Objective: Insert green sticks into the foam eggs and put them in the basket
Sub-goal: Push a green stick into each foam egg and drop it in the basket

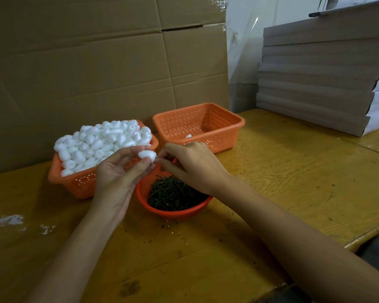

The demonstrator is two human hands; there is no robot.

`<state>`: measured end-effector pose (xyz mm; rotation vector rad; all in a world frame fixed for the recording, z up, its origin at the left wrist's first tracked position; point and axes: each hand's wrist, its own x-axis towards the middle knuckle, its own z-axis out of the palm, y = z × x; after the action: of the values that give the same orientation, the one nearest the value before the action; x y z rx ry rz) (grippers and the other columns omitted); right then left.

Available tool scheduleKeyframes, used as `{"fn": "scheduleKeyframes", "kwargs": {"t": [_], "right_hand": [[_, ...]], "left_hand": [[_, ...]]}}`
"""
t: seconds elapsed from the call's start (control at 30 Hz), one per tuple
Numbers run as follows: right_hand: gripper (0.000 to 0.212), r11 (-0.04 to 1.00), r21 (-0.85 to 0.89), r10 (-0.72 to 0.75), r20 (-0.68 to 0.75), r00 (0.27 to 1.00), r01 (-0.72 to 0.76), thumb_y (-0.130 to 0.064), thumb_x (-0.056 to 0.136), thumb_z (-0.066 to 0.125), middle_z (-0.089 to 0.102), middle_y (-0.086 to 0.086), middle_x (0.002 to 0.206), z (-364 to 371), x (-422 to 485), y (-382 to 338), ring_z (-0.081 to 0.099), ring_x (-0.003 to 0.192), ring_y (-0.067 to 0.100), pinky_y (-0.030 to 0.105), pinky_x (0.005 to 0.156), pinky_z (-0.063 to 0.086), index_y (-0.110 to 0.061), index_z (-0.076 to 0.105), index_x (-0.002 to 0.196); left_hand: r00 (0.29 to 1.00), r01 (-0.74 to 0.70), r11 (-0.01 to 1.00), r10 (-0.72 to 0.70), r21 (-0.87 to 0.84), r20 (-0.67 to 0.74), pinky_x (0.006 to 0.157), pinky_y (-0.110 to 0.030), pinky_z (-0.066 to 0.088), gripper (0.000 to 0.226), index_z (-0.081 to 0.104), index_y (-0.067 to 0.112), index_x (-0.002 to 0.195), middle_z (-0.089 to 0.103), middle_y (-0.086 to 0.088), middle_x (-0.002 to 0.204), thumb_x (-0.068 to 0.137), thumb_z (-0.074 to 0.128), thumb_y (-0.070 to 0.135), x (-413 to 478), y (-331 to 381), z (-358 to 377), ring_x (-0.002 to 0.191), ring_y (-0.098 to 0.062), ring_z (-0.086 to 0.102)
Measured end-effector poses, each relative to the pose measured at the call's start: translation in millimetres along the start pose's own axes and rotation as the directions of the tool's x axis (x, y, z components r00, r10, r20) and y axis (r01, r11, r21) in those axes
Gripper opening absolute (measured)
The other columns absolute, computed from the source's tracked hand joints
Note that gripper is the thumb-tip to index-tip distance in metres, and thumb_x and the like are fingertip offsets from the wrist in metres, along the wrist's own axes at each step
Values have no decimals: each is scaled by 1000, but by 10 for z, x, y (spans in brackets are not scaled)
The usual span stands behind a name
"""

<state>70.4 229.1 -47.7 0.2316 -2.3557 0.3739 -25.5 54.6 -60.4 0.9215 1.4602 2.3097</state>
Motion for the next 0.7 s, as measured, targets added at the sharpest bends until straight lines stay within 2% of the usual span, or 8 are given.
{"fn": "scheduleKeyframes", "kwargs": {"t": [0.27, 0.47, 0.7], "right_hand": [[20, 1000, -3, 5, 18, 1000, -5, -32, 106, 59, 76, -3, 88, 12, 2, 3, 71, 78, 20, 45, 67, 51, -17, 71, 109], [20, 1000, -7, 8, 5, 1000, -8, -32, 106, 59, 76, -3, 87, 18, -2, 7, 71, 77, 20, 45, 66, 51, -17, 72, 107], [19, 1000, -16, 8, 5, 1000, -8, -33, 105, 61, 76, -4, 88, 25, 0, 3, 70, 77, 19, 44, 66, 52, -18, 73, 108]], "left_hand": [[1000, 14, 1000, -14, -16, -16, 85, -29, 63, 38, 81, 24, 107, 78, -16, 122, 70, 90, 17, 19, -12, -33, 117, -28, 75], [1000, 3, 1000, -3, -9, 14, 88, -30, 63, 29, 83, 24, 102, 78, -15, 122, 73, 88, 17, 20, -21, -41, 121, -29, 73], [999, 5, 1000, -5, -2, -32, 87, -32, 64, 30, 83, 21, 101, 78, -15, 121, 72, 88, 18, 25, -34, -47, 120, -30, 74]]}}
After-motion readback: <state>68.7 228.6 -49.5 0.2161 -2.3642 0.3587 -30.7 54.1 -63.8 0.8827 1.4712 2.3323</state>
